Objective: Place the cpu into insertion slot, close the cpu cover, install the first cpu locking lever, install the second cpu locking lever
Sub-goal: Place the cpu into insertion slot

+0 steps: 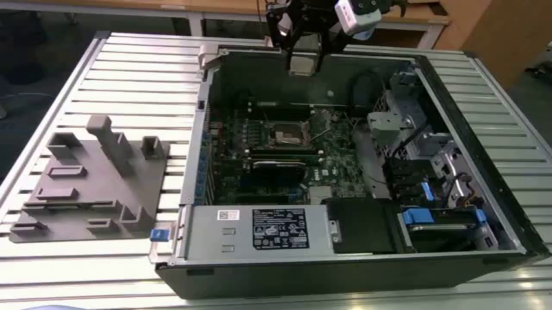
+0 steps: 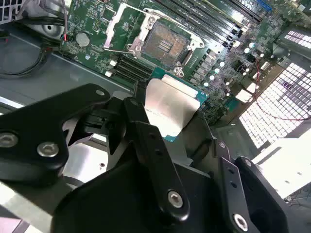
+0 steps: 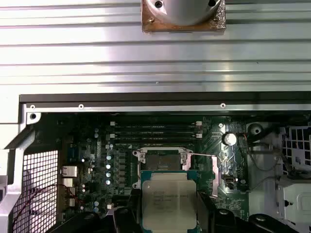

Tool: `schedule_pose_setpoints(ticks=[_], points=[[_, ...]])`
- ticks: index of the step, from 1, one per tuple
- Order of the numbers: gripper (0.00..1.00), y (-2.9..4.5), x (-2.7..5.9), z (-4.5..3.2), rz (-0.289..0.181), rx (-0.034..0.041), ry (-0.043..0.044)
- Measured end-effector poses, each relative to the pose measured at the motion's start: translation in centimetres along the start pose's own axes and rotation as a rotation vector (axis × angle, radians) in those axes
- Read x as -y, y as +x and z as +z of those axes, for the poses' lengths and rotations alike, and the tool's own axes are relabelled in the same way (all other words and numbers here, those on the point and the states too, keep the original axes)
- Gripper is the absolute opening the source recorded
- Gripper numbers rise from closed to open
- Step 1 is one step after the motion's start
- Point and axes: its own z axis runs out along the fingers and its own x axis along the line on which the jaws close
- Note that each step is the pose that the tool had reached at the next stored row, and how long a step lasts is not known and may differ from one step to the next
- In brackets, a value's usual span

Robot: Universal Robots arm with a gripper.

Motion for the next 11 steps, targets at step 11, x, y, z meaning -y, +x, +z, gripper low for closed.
schedule_pose_setpoints(ticks=[11], points=[[0.54,-0.01,0.04,0.41,0.0,0.0,-0.002]])
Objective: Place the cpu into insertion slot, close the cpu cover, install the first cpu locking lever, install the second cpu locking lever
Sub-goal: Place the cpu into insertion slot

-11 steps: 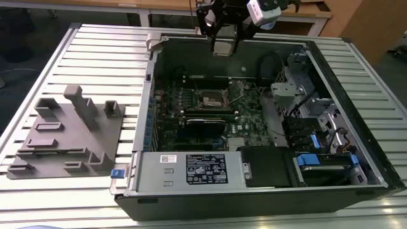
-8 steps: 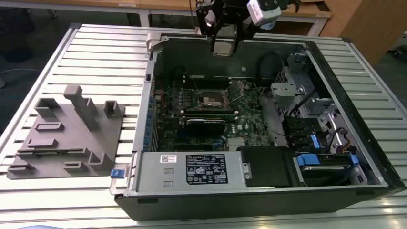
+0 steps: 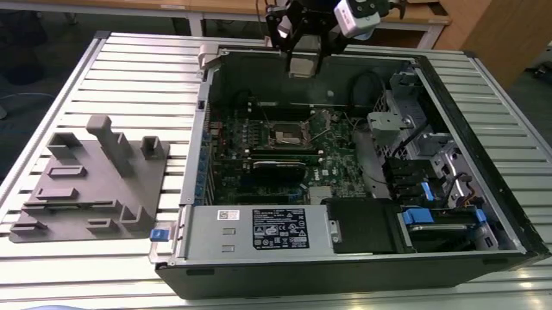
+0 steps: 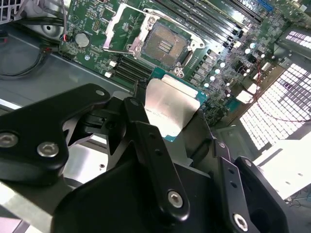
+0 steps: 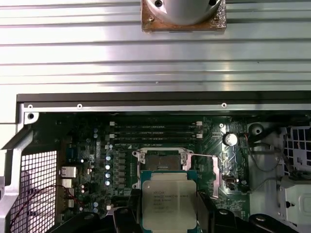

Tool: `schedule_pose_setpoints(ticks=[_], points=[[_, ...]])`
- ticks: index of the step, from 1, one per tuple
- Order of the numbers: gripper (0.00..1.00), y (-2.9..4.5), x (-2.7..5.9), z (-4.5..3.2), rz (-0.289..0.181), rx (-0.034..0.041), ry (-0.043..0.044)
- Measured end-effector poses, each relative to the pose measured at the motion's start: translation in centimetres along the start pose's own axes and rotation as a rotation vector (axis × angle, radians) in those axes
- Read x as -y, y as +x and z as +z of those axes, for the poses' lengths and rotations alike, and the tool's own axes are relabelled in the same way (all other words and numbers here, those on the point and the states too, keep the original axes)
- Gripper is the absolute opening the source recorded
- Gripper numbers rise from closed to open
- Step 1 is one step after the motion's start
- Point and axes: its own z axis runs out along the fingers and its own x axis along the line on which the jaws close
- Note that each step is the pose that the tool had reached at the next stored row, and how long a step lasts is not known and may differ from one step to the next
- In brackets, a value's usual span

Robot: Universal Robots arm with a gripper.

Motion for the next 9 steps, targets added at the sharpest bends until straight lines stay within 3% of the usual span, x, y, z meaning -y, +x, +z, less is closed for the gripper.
schedule_pose_setpoints(ticks=[3,9], points=[[0.54,0.0,0.03,0.22,0.0,0.0002,-0.0049],[0.54,-0.01,0.03,0.25,0.0,0.0001,-0.0051]])
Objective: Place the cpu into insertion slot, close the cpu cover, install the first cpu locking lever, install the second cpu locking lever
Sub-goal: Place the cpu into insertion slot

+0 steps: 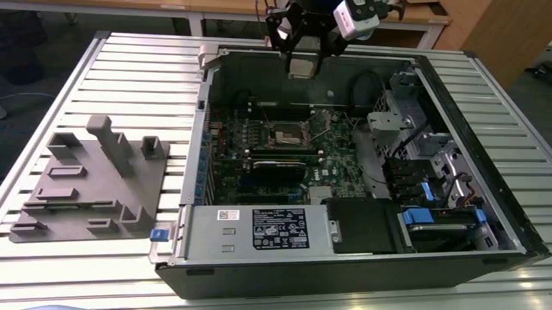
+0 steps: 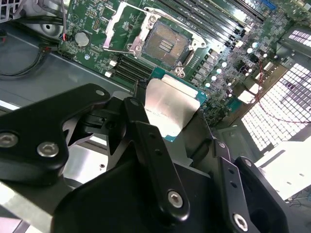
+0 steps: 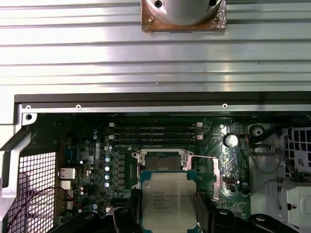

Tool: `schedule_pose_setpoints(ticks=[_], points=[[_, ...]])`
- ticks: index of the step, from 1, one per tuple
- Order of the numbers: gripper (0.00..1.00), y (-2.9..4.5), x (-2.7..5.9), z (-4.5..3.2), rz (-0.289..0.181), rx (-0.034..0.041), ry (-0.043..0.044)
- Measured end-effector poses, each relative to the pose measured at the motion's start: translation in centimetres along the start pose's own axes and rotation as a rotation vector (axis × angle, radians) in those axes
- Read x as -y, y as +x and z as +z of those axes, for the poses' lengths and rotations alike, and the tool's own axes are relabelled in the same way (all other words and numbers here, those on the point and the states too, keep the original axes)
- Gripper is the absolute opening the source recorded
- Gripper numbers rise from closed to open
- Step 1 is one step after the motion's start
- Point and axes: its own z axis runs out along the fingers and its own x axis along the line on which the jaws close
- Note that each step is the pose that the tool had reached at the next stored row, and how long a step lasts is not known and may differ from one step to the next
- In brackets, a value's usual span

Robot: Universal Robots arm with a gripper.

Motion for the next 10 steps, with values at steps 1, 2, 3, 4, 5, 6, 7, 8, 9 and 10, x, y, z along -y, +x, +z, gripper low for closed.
schedule_pose_setpoints(ticks=[1,2,3,4,5,6,7,8,9,10], points=[[0.54,0.0,0.0,0.05,0.0,0.0001,-0.0004],[0.54,0.0,0.01,0.1,0.0,0.0002,-0.0003],[0.54,0.0,0.02,0.15,0.0,0.0002,0.0],[0.54,-0.01,0.02,0.19,0.0,0.0003,-0.0001],[0.54,-0.01,0.02,0.2,0.0,0.0003,0.0],[0.54,-0.01,0.02,0.2,0.0,0.0003,0.0001],[0.54,0.0,0.02,0.2,0.0,0.0003,0.0002],[0.54,0.0,0.02,0.2,0.0,0.0003,0.0001],[0.54,0.0,0.02,0.22,0.0,0.0003,0.0],[0.54,0.0,0.02,0.23,0.0,0.0003,0.0]])
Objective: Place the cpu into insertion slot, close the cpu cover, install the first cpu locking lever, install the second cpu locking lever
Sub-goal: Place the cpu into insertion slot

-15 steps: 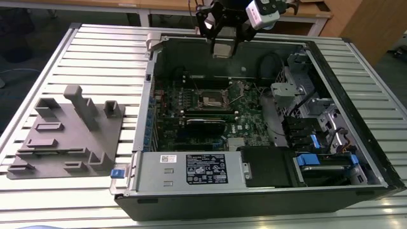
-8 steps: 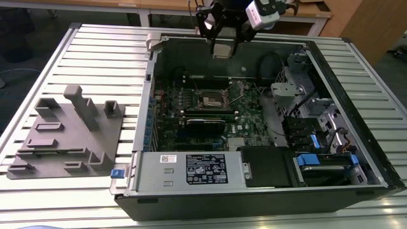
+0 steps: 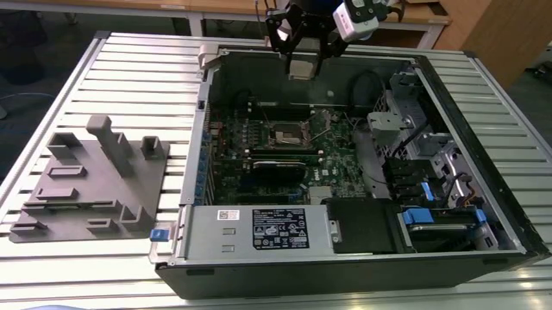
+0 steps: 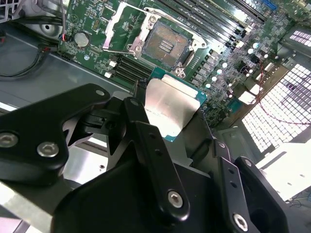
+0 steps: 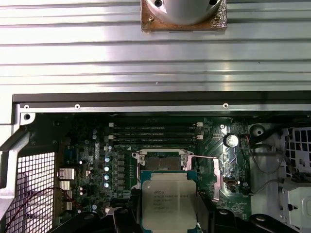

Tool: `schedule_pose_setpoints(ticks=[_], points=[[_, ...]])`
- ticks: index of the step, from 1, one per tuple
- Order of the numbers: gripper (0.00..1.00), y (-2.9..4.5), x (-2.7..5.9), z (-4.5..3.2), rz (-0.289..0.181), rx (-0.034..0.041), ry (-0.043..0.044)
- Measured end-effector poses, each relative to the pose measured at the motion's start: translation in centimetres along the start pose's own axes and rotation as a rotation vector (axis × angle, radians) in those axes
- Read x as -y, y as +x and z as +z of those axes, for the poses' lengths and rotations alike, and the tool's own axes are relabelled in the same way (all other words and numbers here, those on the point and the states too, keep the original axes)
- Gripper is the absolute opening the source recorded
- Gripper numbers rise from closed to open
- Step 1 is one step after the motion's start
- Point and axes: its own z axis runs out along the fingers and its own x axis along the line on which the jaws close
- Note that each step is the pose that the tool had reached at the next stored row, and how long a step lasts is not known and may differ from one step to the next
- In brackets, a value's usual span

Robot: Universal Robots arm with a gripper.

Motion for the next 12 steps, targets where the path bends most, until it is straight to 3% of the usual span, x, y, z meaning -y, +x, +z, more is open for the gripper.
schedule_pose_setpoints(ticks=[12], points=[[0.54,0.0,0.04,0.11,0.0,0.0012,-0.0053]])
